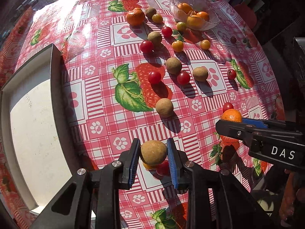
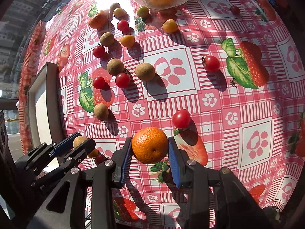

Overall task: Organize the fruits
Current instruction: 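Grasp a brown kiwi with the left tool while the right tool grasps a mandarin orange, then carry the kiwi and mandarin into the white tray and open both tools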

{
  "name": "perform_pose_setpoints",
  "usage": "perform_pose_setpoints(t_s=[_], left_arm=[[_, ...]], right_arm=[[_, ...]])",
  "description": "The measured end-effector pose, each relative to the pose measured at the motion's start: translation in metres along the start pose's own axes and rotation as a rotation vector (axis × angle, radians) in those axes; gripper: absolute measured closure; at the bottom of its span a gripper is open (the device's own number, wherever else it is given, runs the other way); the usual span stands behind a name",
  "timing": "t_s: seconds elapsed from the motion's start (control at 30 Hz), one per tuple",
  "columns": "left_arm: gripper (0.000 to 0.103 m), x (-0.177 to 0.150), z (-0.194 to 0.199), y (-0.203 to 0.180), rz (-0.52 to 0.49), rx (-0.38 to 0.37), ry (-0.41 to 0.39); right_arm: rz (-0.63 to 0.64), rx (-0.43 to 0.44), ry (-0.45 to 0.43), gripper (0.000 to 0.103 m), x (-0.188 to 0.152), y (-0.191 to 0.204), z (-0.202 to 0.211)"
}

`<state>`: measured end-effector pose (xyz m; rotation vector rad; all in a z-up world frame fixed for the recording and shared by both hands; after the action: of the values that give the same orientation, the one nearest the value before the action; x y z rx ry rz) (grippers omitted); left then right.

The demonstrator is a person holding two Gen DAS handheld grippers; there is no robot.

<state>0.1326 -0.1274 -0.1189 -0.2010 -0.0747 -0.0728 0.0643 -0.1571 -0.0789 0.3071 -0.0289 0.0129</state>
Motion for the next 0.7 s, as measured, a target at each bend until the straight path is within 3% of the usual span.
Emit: perform_pose_setpoints(t_s=[0.2, 0.27, 0.47, 0.7], left_arm=[[0.073, -0.018, 0.020, 0.026, 0.053, 0.022, -0.039], [0.073, -0.065, 0.049, 0.068, 0.082, 0.031, -0.057], [0.073, -0.099, 0.085, 0.144, 0.189, 0.069, -0.124], [0.073, -0.133, 0.100, 0.211, 0.293, 0.144, -0.128]], right_arm=[[0.045, 0.004, -0.006, 0.064, -0.004, 0.037, 0.006], [0.068, 0.007, -0.004, 0.064, -0.005, 0.050, 0.006], [0.162, 0.025, 0.022, 0.064, -0.012, 0.099, 0.002], [0.301, 0.055, 0.065, 0.064, -0.027, 0.167, -0.013]])
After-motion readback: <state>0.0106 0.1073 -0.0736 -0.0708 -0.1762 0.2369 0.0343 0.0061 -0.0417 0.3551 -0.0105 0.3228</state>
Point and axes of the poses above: each gripper's, at about its wrist camera, not at the fingertips, and z roughly against the way its jaws point, y to its left, x to its top, the point moved 4 cm from there along -z, roughly the way its jaws point, and after that the axes turned 3 degrees about -z, right-handed, at the moved point
